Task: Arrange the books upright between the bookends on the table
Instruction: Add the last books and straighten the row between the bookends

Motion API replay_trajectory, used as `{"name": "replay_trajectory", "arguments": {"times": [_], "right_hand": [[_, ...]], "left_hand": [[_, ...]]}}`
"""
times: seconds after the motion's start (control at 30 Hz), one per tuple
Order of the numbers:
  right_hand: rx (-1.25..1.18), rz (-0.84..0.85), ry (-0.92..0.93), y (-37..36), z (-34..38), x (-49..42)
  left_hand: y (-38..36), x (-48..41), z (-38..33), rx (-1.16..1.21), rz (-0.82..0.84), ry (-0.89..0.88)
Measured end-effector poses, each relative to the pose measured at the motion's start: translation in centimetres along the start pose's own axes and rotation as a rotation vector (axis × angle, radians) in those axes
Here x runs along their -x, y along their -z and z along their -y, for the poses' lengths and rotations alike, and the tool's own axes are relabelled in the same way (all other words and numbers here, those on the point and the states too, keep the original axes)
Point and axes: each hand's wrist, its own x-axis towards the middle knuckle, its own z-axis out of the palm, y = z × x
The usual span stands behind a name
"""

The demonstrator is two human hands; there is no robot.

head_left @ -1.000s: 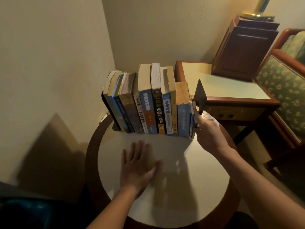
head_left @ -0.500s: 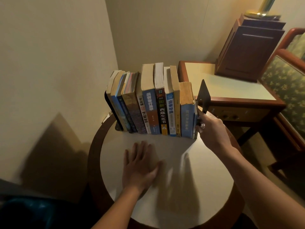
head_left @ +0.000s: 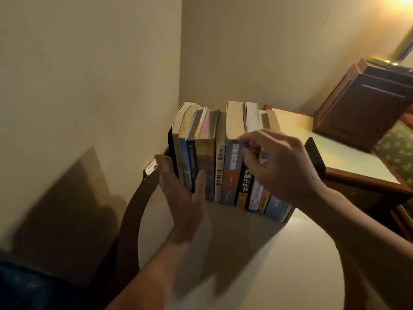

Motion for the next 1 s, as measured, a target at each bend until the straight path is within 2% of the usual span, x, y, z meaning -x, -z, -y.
{"name": "replay_trajectory", "arguments": {"times": [0.17,0.23,0.33,0.4,0.53,0.67,1.0], "right_hand": [[0.055,0.086,0.053,-3.3,0.5,-7.9],[0.059,0.237,-0.030,-4.5,0.3,-10.3],[0.103,0.572,-0.187,-6.3,-0.6,-13.2],[0.114,0.674,-0.196,-7.4,-1.4,-14.2],[0.128,0.753,-0.235,-8.6,-2.6,-15.3],[0.189,0.790,-0.227,-9.1,-3.2,-15.2],[0.037,0.695,-0.295,-8.8,-2.8,-15.4]], "left_hand": [[-3.6,-3.9,-0.4,0.212,-0.098,0.029],[-5.1,-3.8,-0.1,0.168,-0.176,0.001],[-6.5,-3.3,0.0,0.119,-0.302,-0.054],[-7.1,-3.5,-0.2,0.107,-0.358,-0.069],[-8.3,-3.4,-0.1,0.081,-0.411,-0.092],[-8.8,-3.6,0.4,0.022,-0.393,-0.082],[-8.6,-3.5,0.7,-0.027,-0.380,-0.116]]}}
